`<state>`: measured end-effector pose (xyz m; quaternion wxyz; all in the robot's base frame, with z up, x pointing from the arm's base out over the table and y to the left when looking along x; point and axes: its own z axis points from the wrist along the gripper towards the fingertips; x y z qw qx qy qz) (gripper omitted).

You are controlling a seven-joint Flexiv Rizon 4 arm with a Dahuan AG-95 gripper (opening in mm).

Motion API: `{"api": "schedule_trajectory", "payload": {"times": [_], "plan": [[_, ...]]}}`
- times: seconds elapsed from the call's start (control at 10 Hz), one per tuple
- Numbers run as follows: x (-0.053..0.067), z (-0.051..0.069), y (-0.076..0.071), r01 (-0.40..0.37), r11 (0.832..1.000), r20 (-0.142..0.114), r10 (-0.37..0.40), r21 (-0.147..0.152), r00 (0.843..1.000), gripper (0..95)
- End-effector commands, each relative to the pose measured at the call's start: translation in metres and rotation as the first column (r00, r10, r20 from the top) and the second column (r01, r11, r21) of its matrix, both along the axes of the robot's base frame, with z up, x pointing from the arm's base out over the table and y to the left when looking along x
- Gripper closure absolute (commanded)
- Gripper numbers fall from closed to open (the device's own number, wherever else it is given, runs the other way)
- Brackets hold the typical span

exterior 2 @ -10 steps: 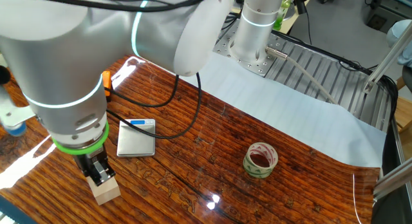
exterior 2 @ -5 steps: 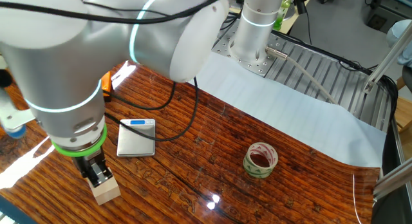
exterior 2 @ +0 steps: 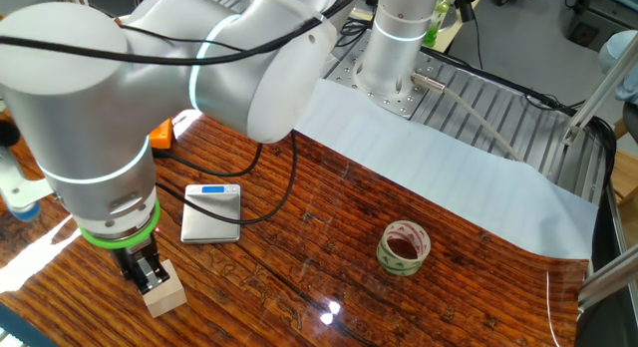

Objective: Place the block on the scale

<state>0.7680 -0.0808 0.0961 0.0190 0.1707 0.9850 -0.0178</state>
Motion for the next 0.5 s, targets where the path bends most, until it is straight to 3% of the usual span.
{"api": "schedule_trajectory", "payload": {"times": [0.1,0.5], "plan": [[-0.0006,-0.0014,0.0,0.015,1.0,-0.001,-0.015,-0.001,1.0,76.0],[-0.0048,-0.009,0.0021,0.034,0.999,0.002,-0.034,0.0,0.999,76.0]]}}
